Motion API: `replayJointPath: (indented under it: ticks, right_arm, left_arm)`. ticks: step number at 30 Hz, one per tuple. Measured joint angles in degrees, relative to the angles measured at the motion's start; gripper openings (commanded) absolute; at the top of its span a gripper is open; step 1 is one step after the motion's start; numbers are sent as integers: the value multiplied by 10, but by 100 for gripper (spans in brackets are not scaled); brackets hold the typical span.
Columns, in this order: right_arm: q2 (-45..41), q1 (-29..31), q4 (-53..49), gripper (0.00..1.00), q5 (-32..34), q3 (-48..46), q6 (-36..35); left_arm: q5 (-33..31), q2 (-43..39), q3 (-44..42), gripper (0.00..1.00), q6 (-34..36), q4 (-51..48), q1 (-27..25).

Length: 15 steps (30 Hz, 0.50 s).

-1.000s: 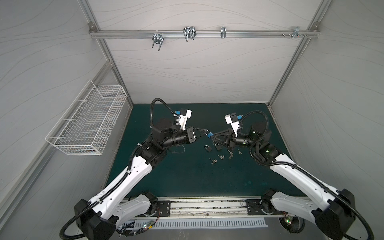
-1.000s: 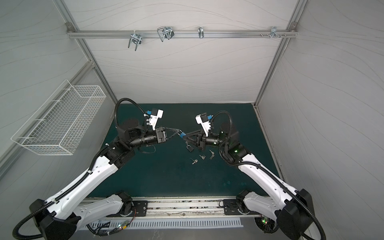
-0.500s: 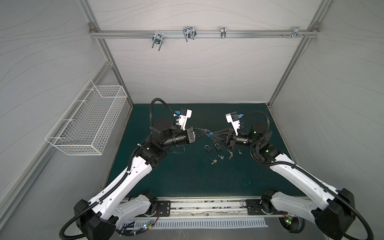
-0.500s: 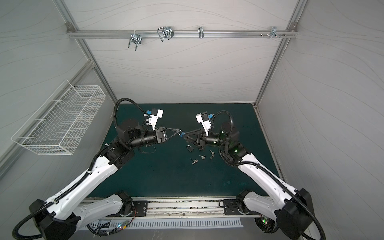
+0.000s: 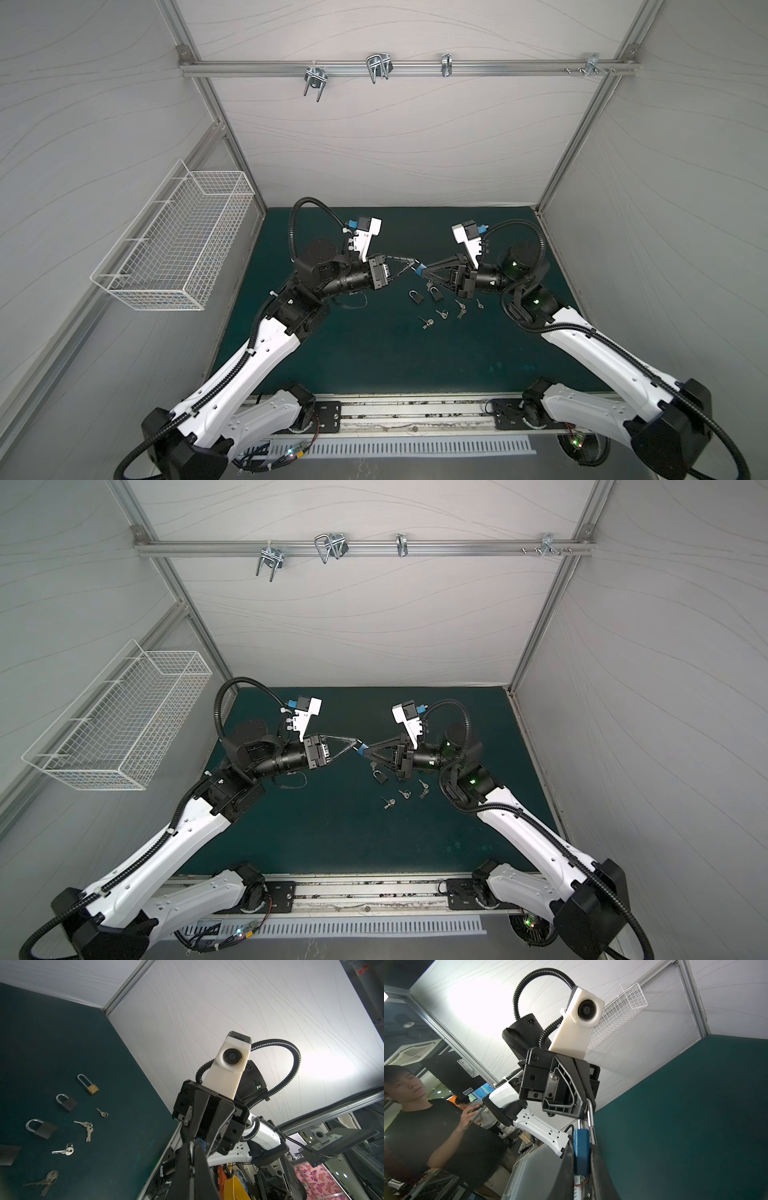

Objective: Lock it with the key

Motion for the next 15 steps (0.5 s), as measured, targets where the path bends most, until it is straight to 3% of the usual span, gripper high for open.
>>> replayJointPath:
  ticks: [15]
  right_arm:
    - [-5, 3, 29, 0, -32, 33, 58]
  left_arm:
    - [50, -16, 0, 0, -4, 70, -6]
